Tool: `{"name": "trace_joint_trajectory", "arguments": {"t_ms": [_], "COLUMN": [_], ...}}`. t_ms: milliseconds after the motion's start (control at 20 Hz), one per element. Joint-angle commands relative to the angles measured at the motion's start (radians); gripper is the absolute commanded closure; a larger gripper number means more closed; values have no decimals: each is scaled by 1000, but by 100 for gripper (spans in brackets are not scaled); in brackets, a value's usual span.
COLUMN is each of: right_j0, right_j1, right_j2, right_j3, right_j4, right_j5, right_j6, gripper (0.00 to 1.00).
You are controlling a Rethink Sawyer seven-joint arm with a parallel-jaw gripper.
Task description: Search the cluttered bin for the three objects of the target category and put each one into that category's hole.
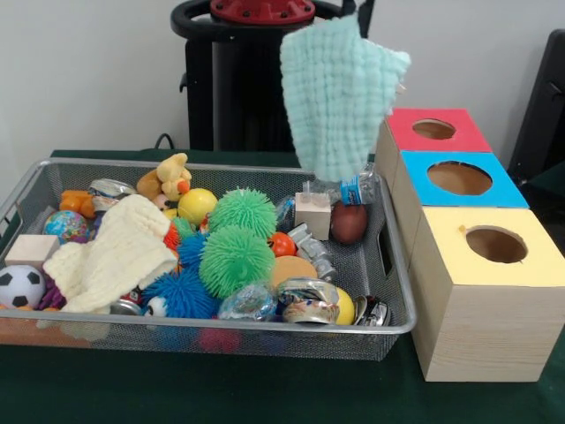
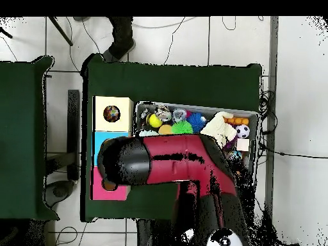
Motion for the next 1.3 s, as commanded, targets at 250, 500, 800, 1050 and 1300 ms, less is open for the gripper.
{"name": "trace_joint_trajectory", "arguments": {"t_ms": [250, 500, 800, 1050, 1300], "right_j0": [85, 171, 173, 163, 212], "right_j1": [153, 288, 350, 392, 438], "right_j2": [-141, -257, -277, -287, -339], "right_j3": [283, 258, 294, 316, 330], "right_j4": [-80, -116, -66, -44, -45], "right_j5": [-546, -796, -948, -1019, -1111], "right_j6": [294, 278, 214, 195, 194], "gripper": [100, 100, 100, 100, 100]}}
